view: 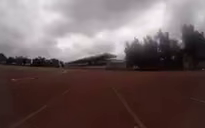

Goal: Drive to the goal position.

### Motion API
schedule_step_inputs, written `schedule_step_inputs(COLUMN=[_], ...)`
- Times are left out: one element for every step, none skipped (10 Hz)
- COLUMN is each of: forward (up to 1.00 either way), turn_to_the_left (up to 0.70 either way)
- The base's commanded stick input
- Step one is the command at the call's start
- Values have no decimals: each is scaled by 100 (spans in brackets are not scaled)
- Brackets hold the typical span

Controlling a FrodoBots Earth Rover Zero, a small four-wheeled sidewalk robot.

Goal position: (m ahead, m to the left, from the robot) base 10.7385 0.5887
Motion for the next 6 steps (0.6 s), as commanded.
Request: schedule_step_inputs(forward=[70,70,70,70,70,70], turn_to_the_left=[0,0,0,0,0,0])
